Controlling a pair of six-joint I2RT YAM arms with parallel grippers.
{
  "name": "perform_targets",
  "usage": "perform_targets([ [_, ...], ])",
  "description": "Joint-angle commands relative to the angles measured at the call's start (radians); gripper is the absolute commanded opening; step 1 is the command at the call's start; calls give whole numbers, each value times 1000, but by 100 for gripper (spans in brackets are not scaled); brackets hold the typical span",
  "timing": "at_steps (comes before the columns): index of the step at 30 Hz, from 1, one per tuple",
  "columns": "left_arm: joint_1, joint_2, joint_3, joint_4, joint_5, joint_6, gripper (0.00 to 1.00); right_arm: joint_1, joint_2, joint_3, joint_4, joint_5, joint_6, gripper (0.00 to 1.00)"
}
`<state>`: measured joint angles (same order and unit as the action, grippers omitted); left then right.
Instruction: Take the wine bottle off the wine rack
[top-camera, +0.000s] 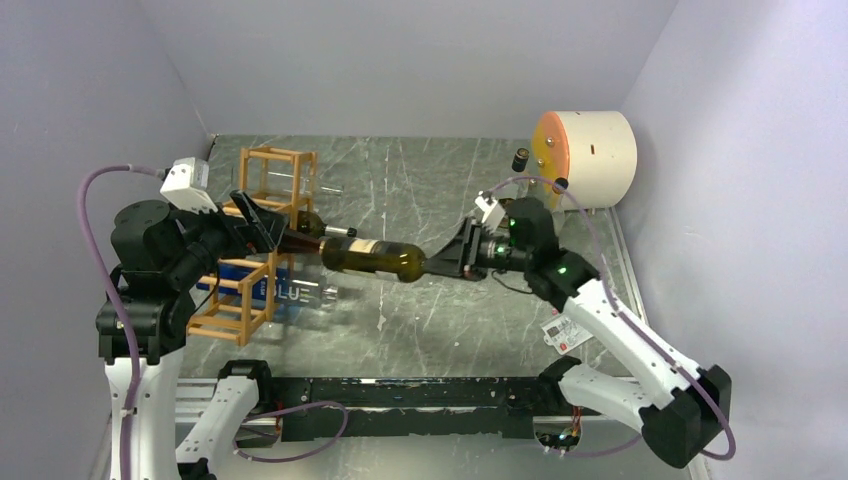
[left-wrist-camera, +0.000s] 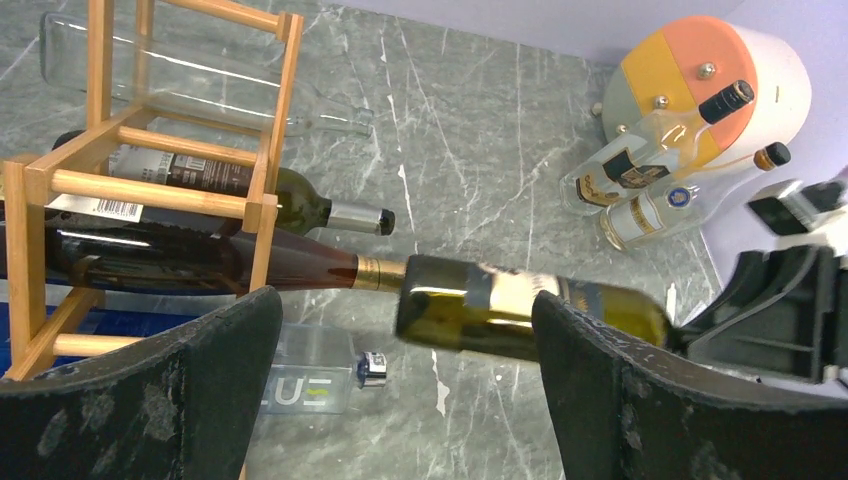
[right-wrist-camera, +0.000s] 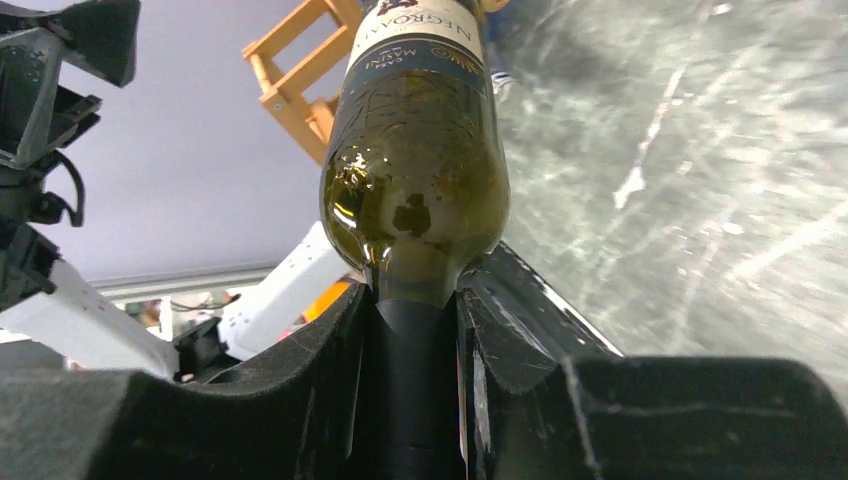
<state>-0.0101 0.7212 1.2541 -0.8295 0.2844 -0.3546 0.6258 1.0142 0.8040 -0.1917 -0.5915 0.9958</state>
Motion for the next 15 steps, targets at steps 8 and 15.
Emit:
perform_targets([
  [8,10,-3,-21,70,31,3,98,-128,51,560,-884,122,-529,0],
  [15,10,-9,-58,95,49,-3,98,-127,112,671,-1004,574,-615,0],
])
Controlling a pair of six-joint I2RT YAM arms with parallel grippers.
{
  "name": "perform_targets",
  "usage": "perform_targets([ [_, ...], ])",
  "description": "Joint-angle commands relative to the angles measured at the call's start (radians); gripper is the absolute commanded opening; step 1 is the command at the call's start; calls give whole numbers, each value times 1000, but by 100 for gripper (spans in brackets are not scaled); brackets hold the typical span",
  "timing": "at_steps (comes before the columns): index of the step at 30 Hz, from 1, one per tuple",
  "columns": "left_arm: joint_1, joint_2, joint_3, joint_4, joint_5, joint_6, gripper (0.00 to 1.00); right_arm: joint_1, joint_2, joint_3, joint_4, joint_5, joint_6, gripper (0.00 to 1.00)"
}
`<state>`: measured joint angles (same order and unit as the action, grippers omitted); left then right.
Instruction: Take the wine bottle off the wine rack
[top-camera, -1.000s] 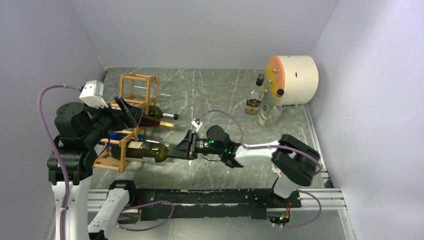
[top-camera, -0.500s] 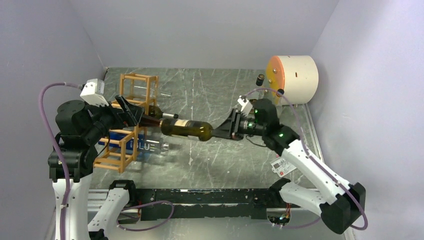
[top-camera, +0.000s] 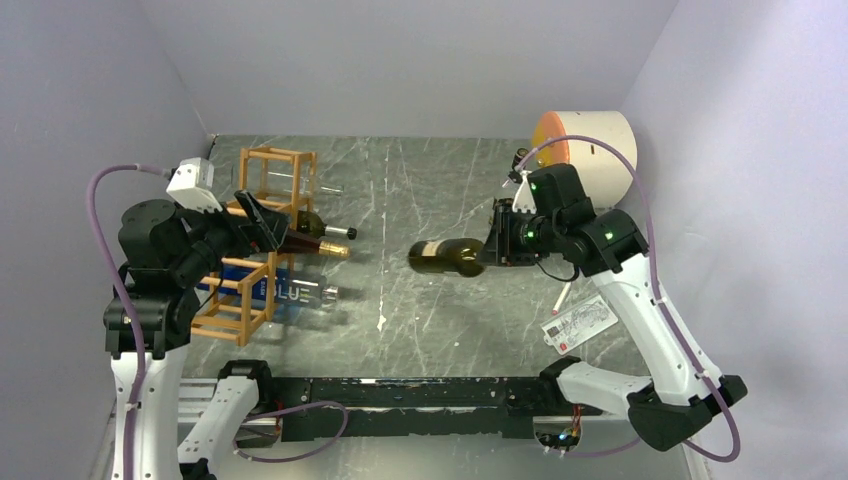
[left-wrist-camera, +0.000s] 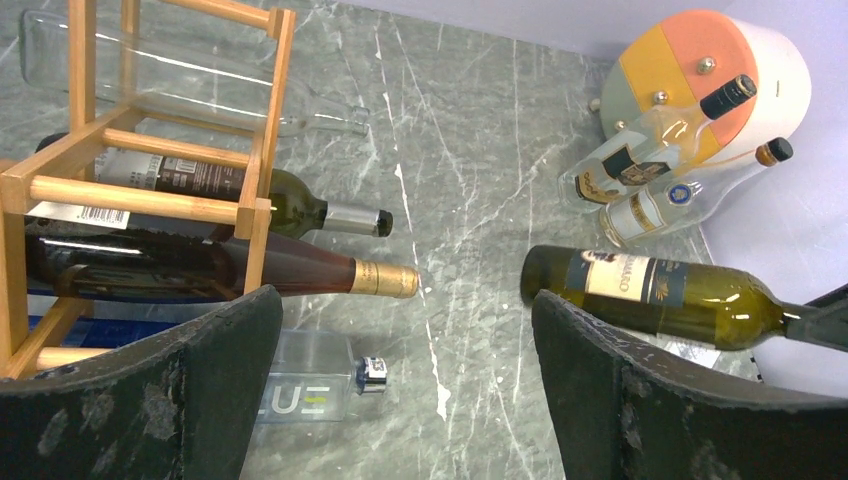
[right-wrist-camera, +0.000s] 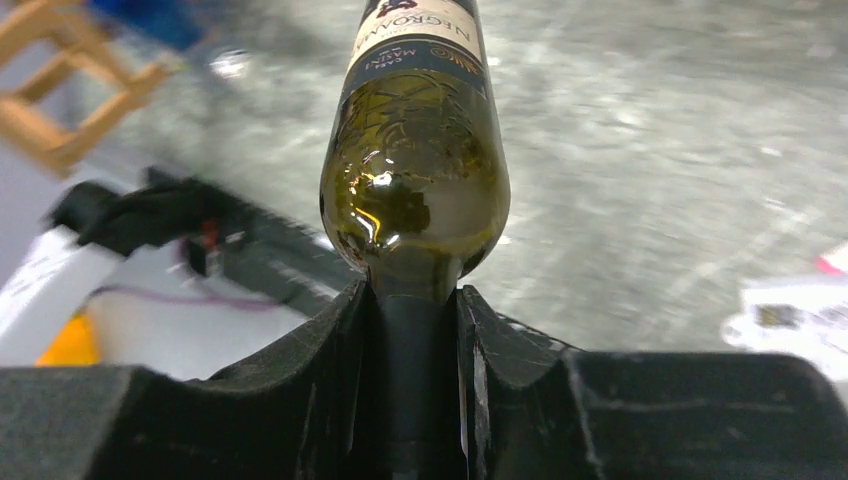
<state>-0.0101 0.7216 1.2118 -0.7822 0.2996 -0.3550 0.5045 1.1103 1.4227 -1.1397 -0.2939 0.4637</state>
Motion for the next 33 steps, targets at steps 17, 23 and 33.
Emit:
perform_targets([
  [17,10,8,-14,48,53,-24,98,-7,276,276,-98,569,-179,0],
  [23,10,14,18,41,56,-22,98,-6,307,294,-148,579,-193,0],
  [33,10,2,-3,42,71,-41,98,-49,340,234,-128,573,-223,7],
])
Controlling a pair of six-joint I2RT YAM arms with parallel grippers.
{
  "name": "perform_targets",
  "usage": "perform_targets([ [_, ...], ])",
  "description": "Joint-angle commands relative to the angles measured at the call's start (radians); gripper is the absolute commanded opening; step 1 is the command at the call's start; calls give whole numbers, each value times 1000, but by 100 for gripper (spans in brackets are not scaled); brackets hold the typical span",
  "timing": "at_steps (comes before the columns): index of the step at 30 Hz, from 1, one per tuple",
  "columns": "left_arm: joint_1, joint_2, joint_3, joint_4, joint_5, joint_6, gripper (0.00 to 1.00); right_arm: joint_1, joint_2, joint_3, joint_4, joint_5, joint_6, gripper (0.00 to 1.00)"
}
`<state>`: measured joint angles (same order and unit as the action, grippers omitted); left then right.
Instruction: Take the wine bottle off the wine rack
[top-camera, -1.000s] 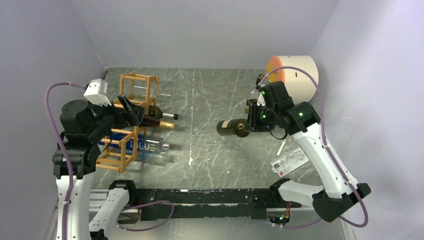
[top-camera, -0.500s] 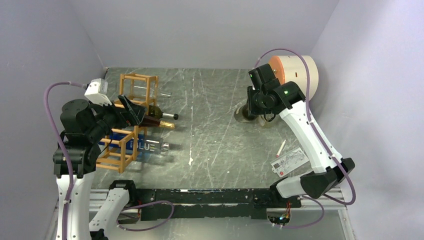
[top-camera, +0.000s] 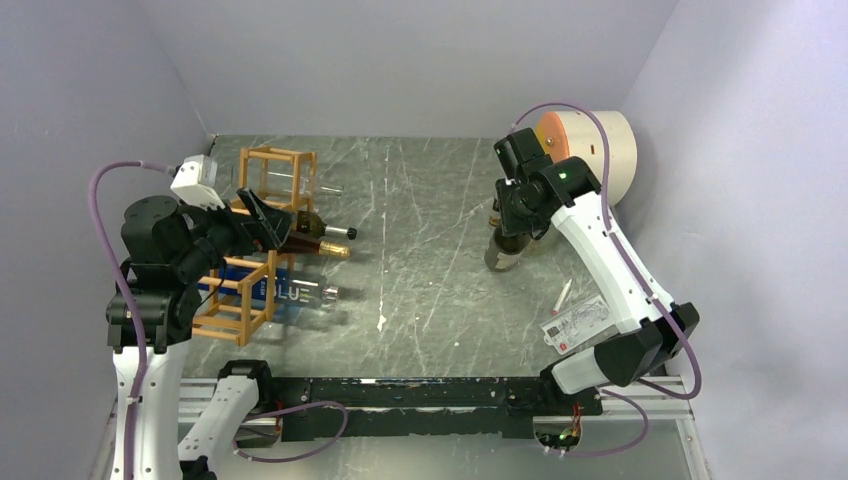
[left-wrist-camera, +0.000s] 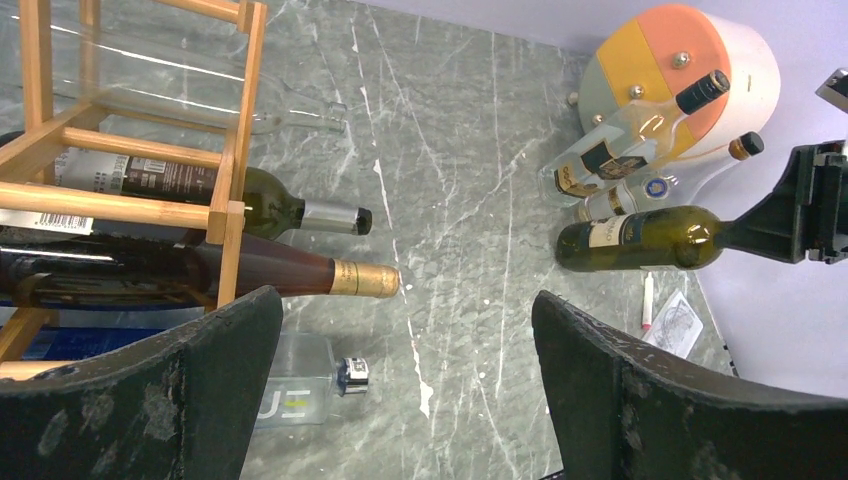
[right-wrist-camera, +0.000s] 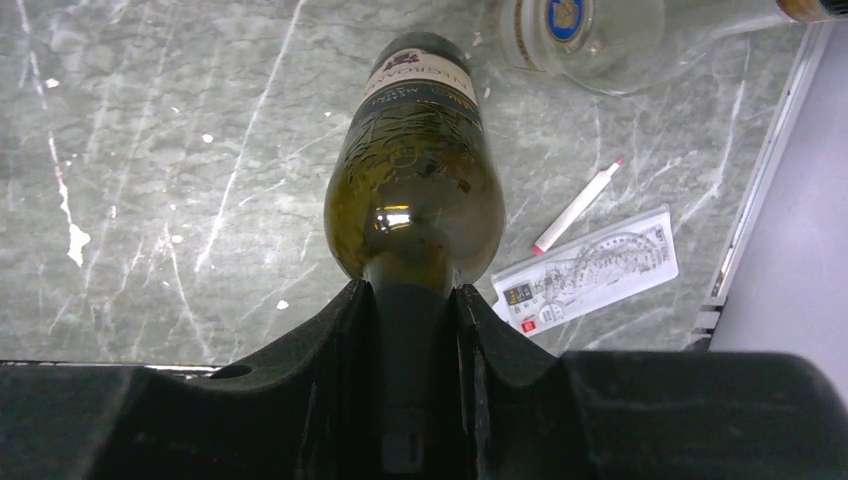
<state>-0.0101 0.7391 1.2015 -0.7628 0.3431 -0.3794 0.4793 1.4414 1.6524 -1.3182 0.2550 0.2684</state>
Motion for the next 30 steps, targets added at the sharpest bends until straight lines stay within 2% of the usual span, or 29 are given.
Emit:
perform_targets([
  [1,10,-22,5,25,25,-18,98,-27,15,3,63,16,-33,9],
  [12,10,-10,27,17,27,-11,98,-78,107,66,86,-18,-60,34],
  [17,10,-10,13,20,31,-15,98,-103,130,85,105,-21,-74,40],
  [21,10,-6,15,14,35,-11,98,-137,131,79,145,-37,-81,41],
  [30,10,-8,34,3,23,1,98,-206,103,70,263,-120,-82,33],
])
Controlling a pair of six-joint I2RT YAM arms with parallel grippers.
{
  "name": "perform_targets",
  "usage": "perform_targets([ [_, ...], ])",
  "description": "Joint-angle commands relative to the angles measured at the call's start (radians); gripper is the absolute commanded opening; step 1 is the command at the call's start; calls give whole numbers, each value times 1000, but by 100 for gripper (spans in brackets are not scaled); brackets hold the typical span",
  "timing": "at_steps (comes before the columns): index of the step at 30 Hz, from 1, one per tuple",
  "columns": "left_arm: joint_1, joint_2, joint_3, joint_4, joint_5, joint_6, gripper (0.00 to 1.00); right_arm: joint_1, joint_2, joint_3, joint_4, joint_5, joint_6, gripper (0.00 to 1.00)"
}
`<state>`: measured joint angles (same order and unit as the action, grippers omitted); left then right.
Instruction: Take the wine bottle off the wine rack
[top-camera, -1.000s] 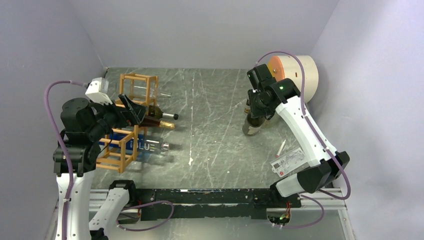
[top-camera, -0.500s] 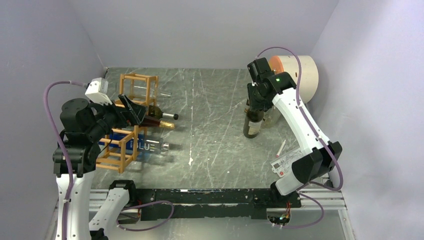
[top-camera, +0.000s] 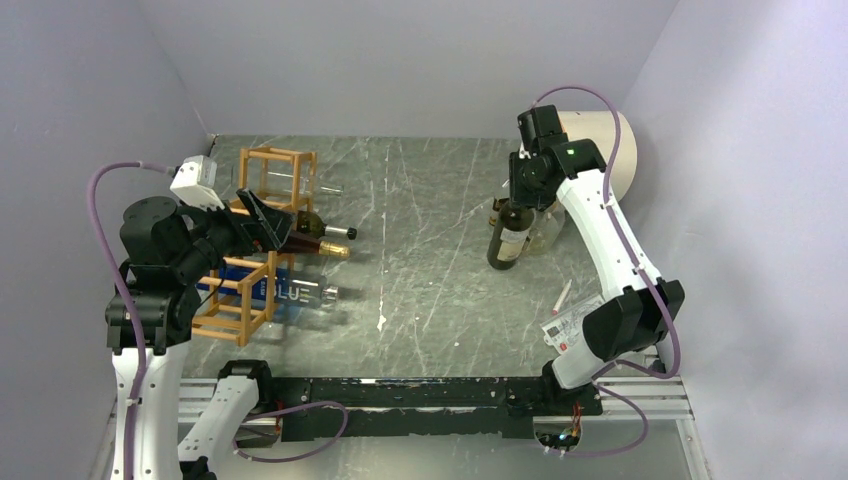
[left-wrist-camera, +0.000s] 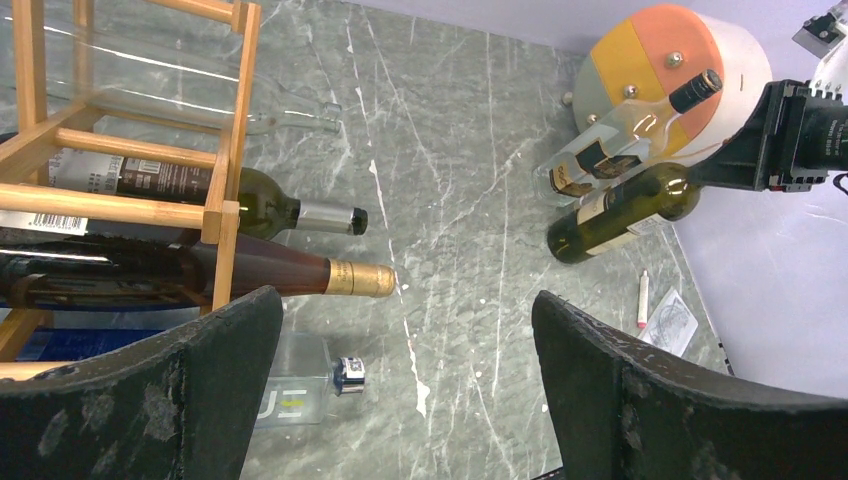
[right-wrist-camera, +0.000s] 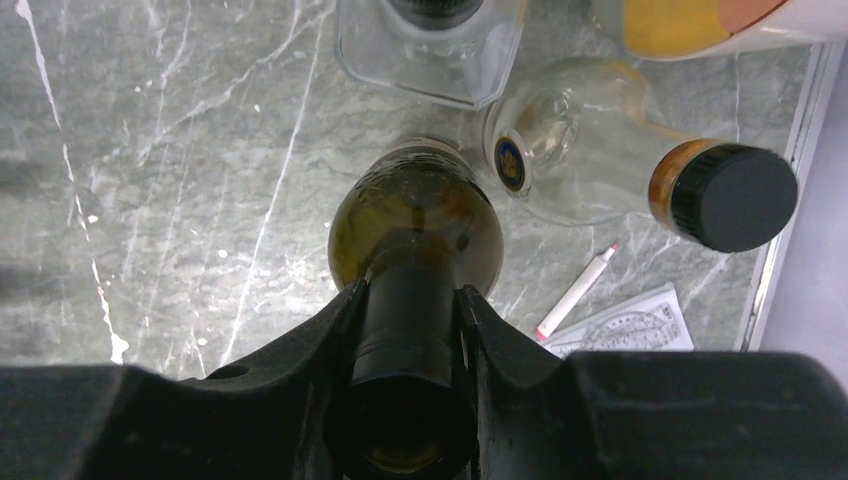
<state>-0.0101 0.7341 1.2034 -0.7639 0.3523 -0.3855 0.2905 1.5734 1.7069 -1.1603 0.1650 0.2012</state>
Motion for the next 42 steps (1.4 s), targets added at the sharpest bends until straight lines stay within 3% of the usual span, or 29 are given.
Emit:
perform_targets([
  [1,10,-3,30,7,14,5,98,-19,-28,18,113,-30,-14,33],
  [12,10,0,29,5,9,4,98,-27,-15,-2,124,-46,-25,36],
  [21,10,4,23,20,27,-9,98,-25,-15,31,86,-25,-41,68],
  [30,10,5,29,8,14,-7,98,5,-72,183,15,-18,-23,80],
  [33,10,3,24,-1,-5,-4,98,62,-110,200,38,-32,15,81],
  [38,10,-7,20,-8,-17,-5,98,270,-146,188,143,-23,117,83],
  [42,10,-14,24,-21,-31,2,98,423,-168,71,358,-101,223,83],
])
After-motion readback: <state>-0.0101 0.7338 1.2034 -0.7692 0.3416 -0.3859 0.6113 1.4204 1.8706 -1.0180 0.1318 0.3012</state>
